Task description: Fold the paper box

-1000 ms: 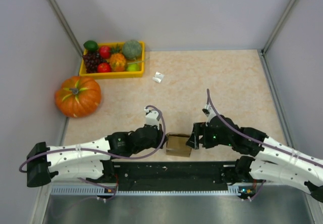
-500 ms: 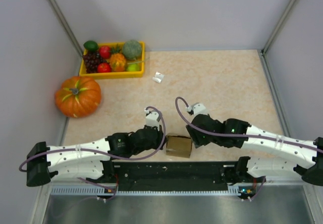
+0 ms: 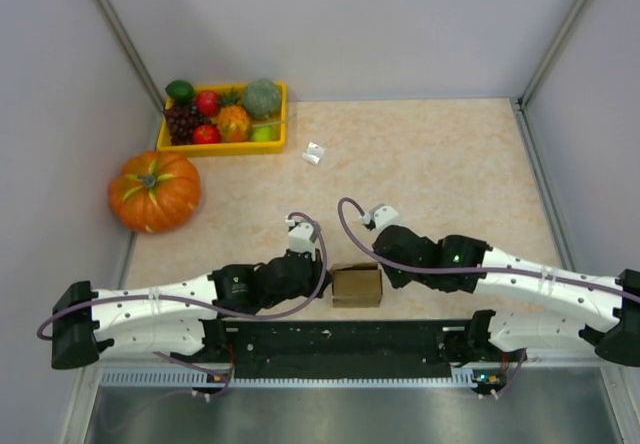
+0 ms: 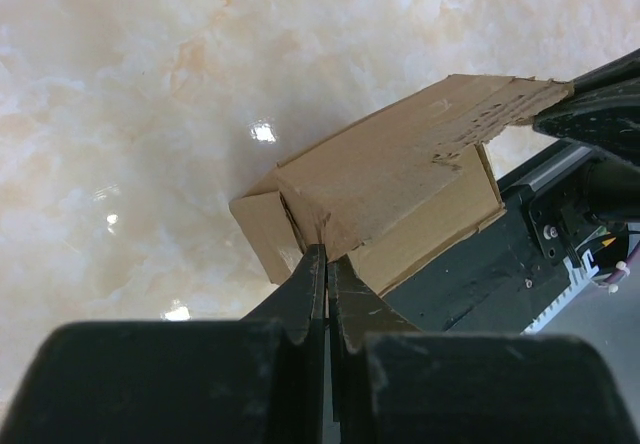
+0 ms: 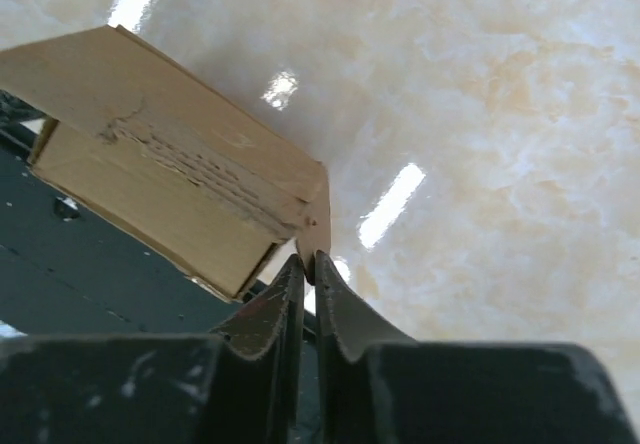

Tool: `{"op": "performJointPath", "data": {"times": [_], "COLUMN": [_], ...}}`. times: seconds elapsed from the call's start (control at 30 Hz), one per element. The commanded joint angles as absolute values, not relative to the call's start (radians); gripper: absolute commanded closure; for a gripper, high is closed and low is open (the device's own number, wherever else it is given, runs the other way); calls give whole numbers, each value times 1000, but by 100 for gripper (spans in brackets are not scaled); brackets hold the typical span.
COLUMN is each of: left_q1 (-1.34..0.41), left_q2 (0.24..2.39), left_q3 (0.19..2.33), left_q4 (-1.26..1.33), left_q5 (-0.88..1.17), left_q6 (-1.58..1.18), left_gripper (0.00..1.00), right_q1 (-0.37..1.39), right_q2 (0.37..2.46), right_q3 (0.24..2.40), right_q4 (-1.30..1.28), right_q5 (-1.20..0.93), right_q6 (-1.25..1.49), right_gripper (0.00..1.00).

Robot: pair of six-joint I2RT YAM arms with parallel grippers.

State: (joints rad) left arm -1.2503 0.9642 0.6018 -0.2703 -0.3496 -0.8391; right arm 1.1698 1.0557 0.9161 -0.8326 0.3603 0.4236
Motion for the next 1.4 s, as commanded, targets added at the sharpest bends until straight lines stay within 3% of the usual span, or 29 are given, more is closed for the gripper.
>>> {"op": "performJointPath", "data": {"times": [0.0,0.4,0.67,1.17,1.27,1.37], "left_q1": [-1276,-1308,-1315,-1316,-1316,-1316], "left_q2": [979,1020,1020,1002,1026,1045], "left_q3": [566,572,571,534,543,551], "left_q4": [-345,-330,-328,-222,-216,-206], "left_q5": [-318,-342,-347,-325,-350,-365], "left_q6": [-865,-885,-891,-893,-902,-908], "left_gripper": [100,100,100,100,95,81], "right_q1": [1178,1177,1174,1169,1169,1169], "right_q2": [1087,1183,1183,1048,1029,1013], "right_q3": [962,1156,1166,979,959,951], "right_q4": [-828,-1023,-1026,-784,-753,-738], "right_q5": [296,267,219,238,239,250], "right_q6": [492,617,673,706,721,739], "right_gripper": [100,100,100,100,100,100]}}
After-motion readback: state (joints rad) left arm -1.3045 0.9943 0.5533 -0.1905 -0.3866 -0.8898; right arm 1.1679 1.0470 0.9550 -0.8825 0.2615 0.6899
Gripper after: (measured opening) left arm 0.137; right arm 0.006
